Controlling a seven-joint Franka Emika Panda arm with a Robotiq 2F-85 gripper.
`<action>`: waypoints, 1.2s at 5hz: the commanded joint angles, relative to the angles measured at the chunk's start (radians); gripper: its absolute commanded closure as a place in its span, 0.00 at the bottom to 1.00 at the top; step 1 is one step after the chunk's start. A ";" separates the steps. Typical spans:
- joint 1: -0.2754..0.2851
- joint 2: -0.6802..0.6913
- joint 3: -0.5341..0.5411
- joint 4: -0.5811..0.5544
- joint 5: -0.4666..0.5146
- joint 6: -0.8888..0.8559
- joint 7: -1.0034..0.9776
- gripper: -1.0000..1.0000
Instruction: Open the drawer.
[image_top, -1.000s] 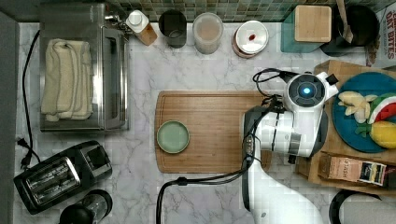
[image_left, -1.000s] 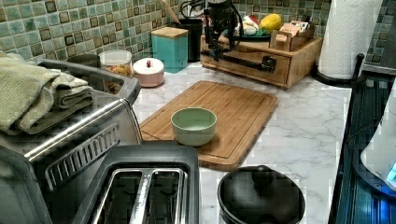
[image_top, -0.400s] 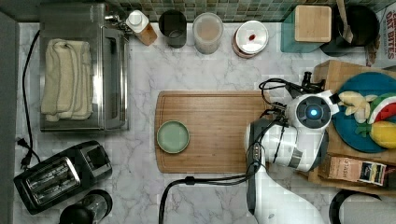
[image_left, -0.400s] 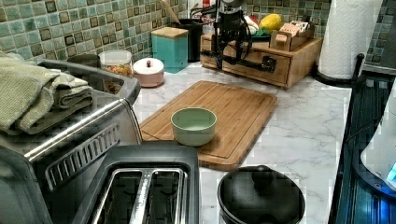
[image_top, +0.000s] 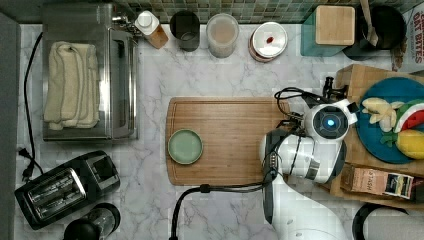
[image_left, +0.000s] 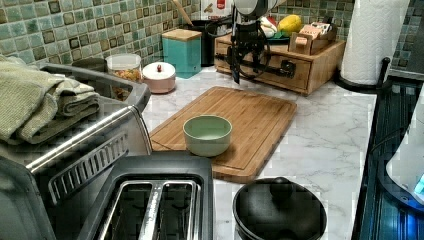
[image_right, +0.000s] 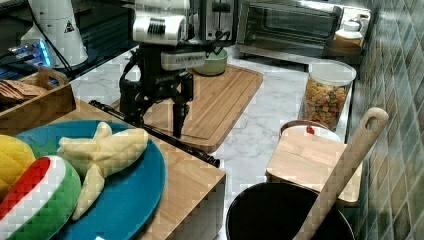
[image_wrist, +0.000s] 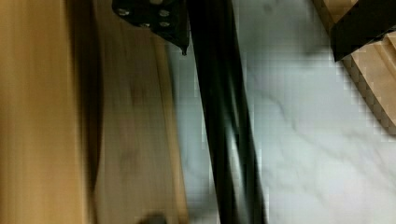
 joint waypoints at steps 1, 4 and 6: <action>0.033 0.012 0.066 0.040 0.001 0.017 -0.062 0.00; 0.123 0.021 0.250 0.068 0.090 0.016 0.047 0.00; 0.185 0.006 0.307 0.117 0.135 -0.099 0.124 0.00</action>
